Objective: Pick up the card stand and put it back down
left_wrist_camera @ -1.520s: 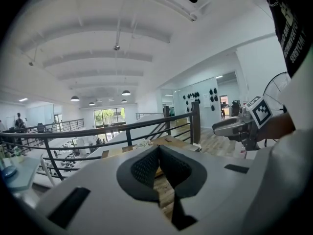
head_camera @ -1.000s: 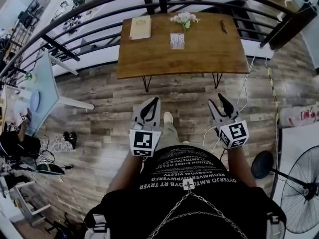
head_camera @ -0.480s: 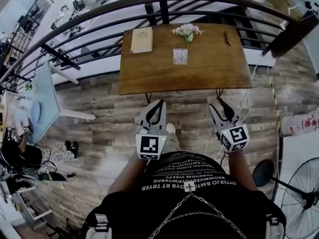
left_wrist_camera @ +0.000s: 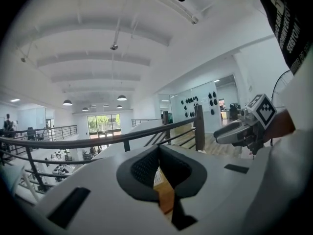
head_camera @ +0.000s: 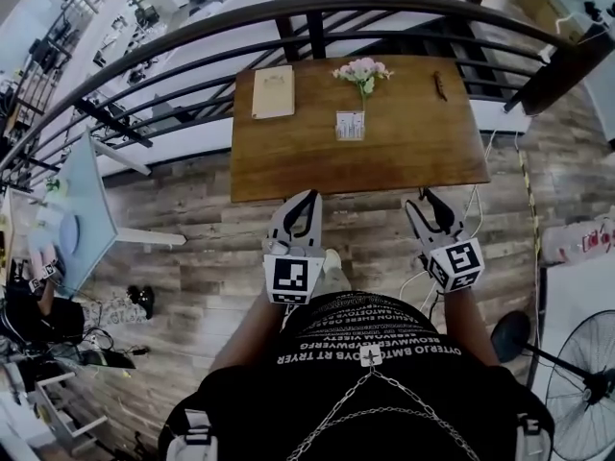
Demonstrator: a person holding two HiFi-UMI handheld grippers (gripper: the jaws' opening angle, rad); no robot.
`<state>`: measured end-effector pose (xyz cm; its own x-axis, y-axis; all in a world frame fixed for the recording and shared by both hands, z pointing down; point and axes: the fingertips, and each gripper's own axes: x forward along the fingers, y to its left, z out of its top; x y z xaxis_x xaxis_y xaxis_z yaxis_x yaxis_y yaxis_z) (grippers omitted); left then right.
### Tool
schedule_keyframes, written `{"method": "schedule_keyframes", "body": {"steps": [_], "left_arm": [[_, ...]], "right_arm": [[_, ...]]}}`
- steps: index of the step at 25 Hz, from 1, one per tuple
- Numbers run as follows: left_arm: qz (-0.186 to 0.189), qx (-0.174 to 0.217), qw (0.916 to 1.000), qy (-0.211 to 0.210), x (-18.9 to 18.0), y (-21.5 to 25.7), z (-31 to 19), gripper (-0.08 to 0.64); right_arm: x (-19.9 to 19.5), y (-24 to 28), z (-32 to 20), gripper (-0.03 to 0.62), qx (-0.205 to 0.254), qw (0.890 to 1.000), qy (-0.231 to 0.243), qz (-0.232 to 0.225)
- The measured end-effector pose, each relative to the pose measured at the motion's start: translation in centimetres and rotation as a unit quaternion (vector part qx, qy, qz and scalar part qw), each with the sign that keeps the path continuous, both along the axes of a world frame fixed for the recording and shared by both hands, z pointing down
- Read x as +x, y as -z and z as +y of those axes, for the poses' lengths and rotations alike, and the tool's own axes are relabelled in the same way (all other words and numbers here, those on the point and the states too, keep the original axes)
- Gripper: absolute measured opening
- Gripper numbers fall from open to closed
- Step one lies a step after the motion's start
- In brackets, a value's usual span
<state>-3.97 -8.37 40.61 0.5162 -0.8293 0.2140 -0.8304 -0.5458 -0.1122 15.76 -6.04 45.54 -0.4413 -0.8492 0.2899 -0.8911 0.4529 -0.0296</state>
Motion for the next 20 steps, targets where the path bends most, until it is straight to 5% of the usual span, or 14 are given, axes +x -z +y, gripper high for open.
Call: {"method": "schedule_keyframes", "body": {"steps": [20], "left_arm": [[-0.024, -0.01, 0.9994, -0.024, -4.5, -0.6, -8.6, 0.028]], "right_arm": [[-5.0, 1.8, -8.5, 0.166, 0.001, 0.999, 0.018, 0.033]]}}
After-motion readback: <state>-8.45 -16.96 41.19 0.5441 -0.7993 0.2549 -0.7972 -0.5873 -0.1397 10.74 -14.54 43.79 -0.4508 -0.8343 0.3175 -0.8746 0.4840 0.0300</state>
